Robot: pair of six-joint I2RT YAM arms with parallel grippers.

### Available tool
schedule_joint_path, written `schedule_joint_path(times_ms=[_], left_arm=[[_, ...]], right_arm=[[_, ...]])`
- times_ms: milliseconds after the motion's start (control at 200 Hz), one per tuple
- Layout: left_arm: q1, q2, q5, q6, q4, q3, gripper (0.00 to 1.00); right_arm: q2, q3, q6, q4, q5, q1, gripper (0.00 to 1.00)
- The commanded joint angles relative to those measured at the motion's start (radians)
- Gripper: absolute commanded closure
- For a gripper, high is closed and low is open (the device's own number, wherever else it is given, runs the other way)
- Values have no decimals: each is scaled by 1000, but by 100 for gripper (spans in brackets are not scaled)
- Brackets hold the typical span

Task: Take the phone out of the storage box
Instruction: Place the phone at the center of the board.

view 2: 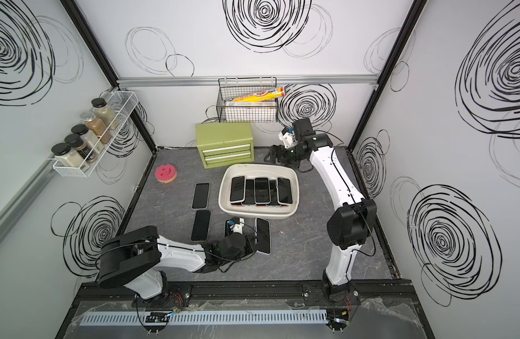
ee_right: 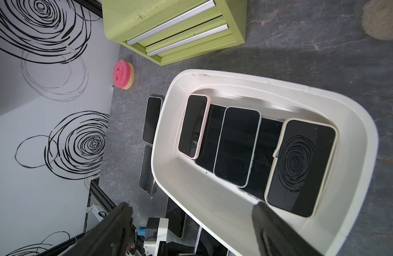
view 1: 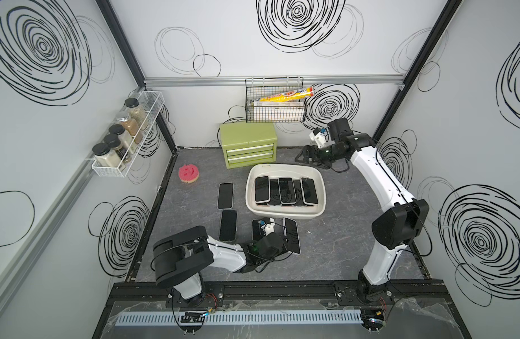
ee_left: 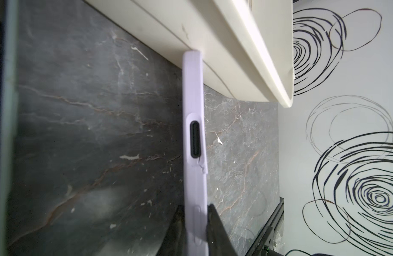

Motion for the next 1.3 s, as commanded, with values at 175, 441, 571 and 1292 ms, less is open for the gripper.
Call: schedule_joint_path(times_ms=[175,441,571,1292], left_arm=[[45,18,63,40,-3,32,79],[62,17,103,56,-78,49,54],[65,-3,96,63,-107,48,47],[171,-465,112,225,-819,205,2]], right_arm=[[-29,-34,-23,-2,21,1,11],[-76,-142,-26,32,34,0,11],[-94,-198,-24,55,44,0,11],[122,-125,14,19,428,206,0]])
